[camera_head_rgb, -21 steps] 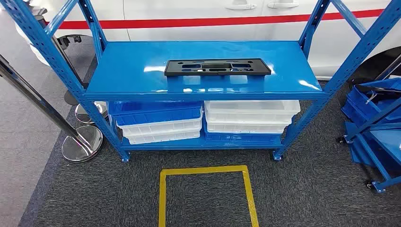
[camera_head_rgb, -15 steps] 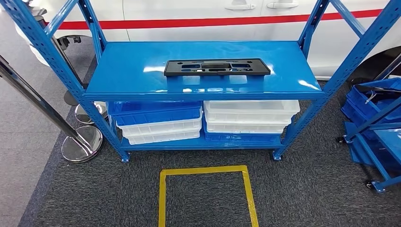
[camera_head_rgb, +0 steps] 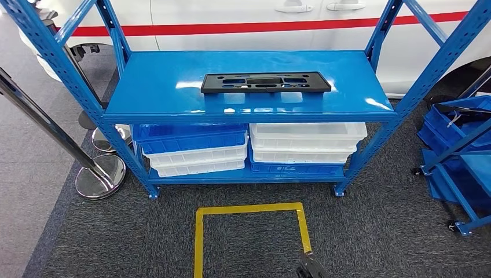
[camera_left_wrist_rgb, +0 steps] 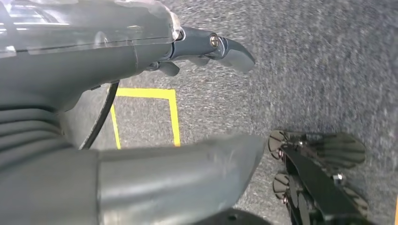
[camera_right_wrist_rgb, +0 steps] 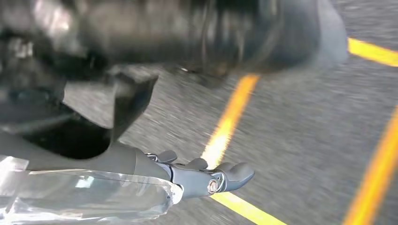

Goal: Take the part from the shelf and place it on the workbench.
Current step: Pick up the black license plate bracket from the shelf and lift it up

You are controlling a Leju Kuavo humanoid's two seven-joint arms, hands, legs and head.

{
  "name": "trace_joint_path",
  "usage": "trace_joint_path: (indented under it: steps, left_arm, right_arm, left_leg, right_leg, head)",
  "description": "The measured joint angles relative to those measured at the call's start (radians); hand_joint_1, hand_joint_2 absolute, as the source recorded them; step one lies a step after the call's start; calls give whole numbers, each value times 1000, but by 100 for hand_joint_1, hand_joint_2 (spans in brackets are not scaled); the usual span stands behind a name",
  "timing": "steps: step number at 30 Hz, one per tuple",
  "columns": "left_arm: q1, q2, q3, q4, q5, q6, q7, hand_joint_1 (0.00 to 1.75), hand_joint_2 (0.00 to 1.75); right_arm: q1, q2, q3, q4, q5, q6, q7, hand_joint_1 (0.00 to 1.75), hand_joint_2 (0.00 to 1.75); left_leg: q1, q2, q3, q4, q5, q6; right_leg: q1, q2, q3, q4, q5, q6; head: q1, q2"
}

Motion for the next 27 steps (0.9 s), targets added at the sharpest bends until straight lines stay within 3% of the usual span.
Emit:
trace_joint_path:
  steps: [6,11,27]
  left_arm:
    - [-10,-8,22,15,-96,-35,-78,0,0]
    - [-23,-17,27,23,-122,-40,-124,0,0]
    - [-34,-18,86,26,-120,-3,-65,0,0]
  right_arm:
    - [-63,-9,-33,-1,63,-20,-119,0,0]
    - [-134,-11,-12,-108,102,-5,-172,0,0]
    - [-355,20,255,-486,200,42,-56,0,0]
  left_leg:
    - [0,0,-1,0,0,0]
    - [0,0,-1,0,1,1]
    - [0,0,-1,1,3,0]
  right_leg:
    - [0,0,0,0,0,0]
    - [0,0,0,0,2,1]
    - [0,0,-1,2,3,0]
  head:
    - [0,0]
    - [0,0]
    - [0,0]
